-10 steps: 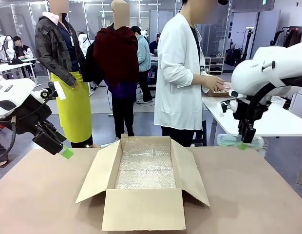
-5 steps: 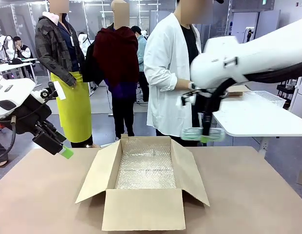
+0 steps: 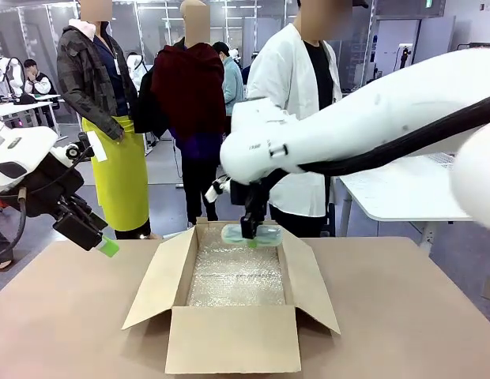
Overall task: Pack the glasses set securely to prepare it for shipping.
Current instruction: Place the Glasses case inside the Package Box.
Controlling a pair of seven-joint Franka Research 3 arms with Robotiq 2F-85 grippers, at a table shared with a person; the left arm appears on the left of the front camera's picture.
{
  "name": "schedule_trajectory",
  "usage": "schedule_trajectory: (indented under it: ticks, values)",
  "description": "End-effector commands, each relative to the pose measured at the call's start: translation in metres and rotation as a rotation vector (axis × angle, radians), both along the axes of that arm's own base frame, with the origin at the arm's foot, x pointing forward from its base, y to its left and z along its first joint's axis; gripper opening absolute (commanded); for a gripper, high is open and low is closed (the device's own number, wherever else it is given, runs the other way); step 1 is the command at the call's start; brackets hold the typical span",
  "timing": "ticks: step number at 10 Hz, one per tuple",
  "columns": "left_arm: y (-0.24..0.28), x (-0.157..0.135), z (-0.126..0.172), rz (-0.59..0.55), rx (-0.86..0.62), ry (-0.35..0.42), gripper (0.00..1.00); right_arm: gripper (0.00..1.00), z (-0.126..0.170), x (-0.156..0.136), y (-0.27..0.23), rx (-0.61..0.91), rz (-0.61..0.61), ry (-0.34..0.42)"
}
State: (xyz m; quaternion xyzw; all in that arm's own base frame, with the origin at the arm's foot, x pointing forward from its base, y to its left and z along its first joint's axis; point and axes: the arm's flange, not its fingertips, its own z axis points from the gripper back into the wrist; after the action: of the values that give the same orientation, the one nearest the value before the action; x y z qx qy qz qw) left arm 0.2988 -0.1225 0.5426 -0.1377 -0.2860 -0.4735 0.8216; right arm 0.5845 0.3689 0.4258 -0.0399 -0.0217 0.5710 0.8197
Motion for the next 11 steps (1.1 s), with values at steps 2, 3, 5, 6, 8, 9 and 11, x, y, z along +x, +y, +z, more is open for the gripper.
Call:
schedule_trajectory:
  ticks: [2,3,5,6,8,9,11]
  values:
    - [0.0,0.0,0.0,-0.007,-0.017,-0.004,1.0,0.4,-0.029,0.02,0.027,0.021,-0.004,-0.013]
    - [0.0,0.0,0.0,-0.007,-0.017,-0.004,1.0,0.4,-0.057,0.025,0.027,0.023,0.011,0.013]
    - [0.0,0.0,0.0,-0.007,-0.017,-0.004,1.0,0.4,-0.08,0.03,0.026,0.034,0.046,0.028]
    - [0.0,0.0,0.0,-0.007,-0.017,-0.004,1.0,0.4,-0.085,0.03,0.026,0.03,0.078,0.023]
    - [0.0,0.0,0.0,-0.007,-0.017,-0.004,1.0,0.79,-0.086,0.028,0.026,0.051,0.137,0.041]
    - [0.0,0.0,0.0,-0.007,-0.017,-0.004,1.0,0.94,-0.083,0.026,0.026,0.052,0.156,0.044]
    - [0.0,0.0,0.0,-0.007,-0.017,-0.004,1.0,1.0,-0.08,0.022,0.023,0.036,0.155,0.05]
